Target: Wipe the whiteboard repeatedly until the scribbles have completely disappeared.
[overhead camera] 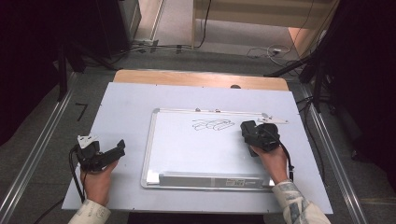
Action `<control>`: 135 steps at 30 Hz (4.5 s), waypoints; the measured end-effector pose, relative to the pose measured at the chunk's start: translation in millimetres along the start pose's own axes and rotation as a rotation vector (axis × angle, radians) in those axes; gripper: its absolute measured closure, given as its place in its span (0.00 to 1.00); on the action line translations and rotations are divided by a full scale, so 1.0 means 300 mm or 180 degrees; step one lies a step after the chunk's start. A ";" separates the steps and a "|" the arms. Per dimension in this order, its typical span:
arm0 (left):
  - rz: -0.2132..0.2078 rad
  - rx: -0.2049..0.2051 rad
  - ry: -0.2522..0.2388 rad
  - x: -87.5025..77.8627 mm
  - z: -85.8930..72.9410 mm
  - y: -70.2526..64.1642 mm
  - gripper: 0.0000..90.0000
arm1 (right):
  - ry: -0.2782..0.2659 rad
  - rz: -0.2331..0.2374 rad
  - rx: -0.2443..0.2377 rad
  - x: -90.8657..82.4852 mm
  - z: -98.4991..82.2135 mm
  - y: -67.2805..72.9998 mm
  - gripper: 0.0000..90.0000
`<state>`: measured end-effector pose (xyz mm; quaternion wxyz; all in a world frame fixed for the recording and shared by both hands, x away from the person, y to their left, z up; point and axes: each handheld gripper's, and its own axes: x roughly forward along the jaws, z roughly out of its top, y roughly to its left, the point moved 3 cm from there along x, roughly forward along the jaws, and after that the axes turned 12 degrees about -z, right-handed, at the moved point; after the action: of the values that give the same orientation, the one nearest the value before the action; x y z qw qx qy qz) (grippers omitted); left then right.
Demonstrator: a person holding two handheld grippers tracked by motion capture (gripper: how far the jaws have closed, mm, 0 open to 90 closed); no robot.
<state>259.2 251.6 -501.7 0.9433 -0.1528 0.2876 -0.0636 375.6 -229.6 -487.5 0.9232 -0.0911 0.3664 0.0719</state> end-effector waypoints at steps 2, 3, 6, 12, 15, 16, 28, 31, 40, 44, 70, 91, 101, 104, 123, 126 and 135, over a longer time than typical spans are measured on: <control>-0.0001 0.0000 0.0001 0.000 0.000 0.000 0.07 | 0.0012 -0.0010 -0.0007 0.011 0.007 0.008 0.42; -0.0006 -0.0001 0.0000 0.001 0.000 0.000 0.07 | 0.0015 -0.0006 -0.0016 0.016 0.011 0.011 0.42; -0.0007 -0.0005 -0.0006 0.001 0.001 0.001 0.07 | 0.0024 -0.0021 -0.0029 0.028 0.026 0.020 0.42; -0.0013 -0.0008 -0.0006 0.002 0.001 0.000 0.07 | 0.0045 -0.0044 -0.0069 0.057 0.052 0.041 0.42; -0.0014 -0.0007 -0.0003 0.003 0.001 0.000 0.07 | 0.0057 -0.0060 -0.0097 0.075 0.060 0.053 0.42; -0.0013 -0.0008 -0.0006 0.003 0.002 0.000 0.07 | 0.0059 -0.0062 -0.0106 0.082 0.062 0.058 0.42; -0.0013 -0.0009 -0.0008 0.002 0.002 0.001 0.07 | 0.0101 -0.0173 -0.0122 0.137 0.104 0.071 0.42; -0.0012 -0.0008 -0.0005 0.002 0.002 0.002 0.07 | 0.0146 -0.0182 -0.0122 0.148 0.099 0.068 0.42; -0.0016 -0.0007 0.0001 0.003 0.002 0.001 0.07 | 0.0168 -0.0199 -0.0079 0.163 0.097 0.059 0.42; -0.0014 -0.0013 0.0003 0.003 0.002 0.001 0.07 | 0.0214 -0.0201 -0.0072 0.174 0.091 0.060 0.42; -0.0018 -0.0005 0.0005 0.005 0.002 -0.002 0.07 | 0.0144 -0.0206 -0.0096 0.166 0.081 0.093 0.43; -0.0024 0.0005 0.0002 0.008 0.003 -0.004 0.07 | 0.0127 -0.0077 -0.0212 0.169 0.094 0.162 0.43; -0.0028 -0.0002 0.0000 0.007 0.004 -0.003 0.07 | 0.0120 -0.0028 -0.0281 0.173 0.105 0.209 0.43; -0.0028 -0.0001 -0.0006 0.007 0.004 -0.004 0.07 | 0.0124 -0.0018 -0.0296 0.173 0.107 0.221 0.43; -0.0033 0.0001 -0.0001 0.007 0.004 -0.002 0.07 | 0.0089 0.0060 -0.0368 0.179 0.120 0.287 0.43; -0.0035 0.0003 -0.0006 0.006 0.005 -0.002 0.07 | 0.0089 0.0071 -0.0385 0.179 0.122 0.297 0.43; -0.0033 -0.0005 -0.0012 0.006 0.005 -0.001 0.07 | 0.0093 0.0087 -0.0428 0.182 0.130 0.330 0.43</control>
<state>261.5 251.3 -501.2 0.9434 -0.1552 0.2851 -0.0679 421.2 -121.2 -508.6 0.9085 -0.1490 0.3754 0.1076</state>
